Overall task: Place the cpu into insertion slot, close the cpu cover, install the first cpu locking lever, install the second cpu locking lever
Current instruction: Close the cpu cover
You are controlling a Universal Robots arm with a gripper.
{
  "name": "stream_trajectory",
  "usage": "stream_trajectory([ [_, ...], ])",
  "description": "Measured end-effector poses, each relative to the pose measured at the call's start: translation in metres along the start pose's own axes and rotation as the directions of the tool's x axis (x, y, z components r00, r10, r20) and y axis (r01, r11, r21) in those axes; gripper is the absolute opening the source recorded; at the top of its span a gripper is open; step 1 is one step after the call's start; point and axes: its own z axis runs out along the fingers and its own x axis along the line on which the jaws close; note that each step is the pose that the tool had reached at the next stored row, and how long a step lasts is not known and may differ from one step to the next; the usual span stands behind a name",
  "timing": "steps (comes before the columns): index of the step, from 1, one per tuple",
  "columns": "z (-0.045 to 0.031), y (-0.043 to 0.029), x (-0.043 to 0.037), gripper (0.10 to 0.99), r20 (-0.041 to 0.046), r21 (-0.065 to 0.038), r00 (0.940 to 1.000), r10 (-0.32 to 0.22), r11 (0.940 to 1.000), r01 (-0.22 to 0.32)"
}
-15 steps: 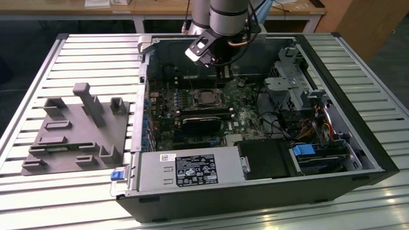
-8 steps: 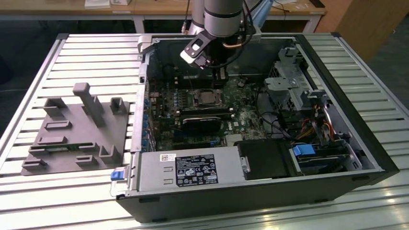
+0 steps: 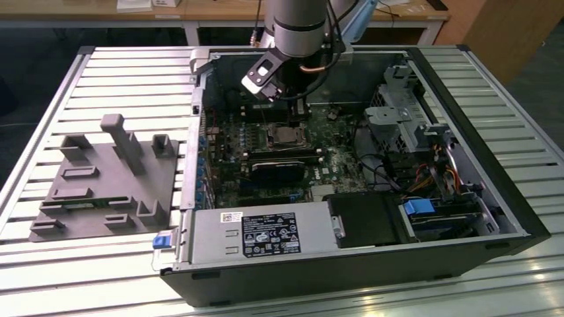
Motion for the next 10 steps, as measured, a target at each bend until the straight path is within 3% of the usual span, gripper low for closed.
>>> stream_trajectory([
  [10, 0.0060, -0.0115, -0.0016, 0.102, 0.0027, 0.000, 1.0000, -0.001, 1.0000, 0.001],
])
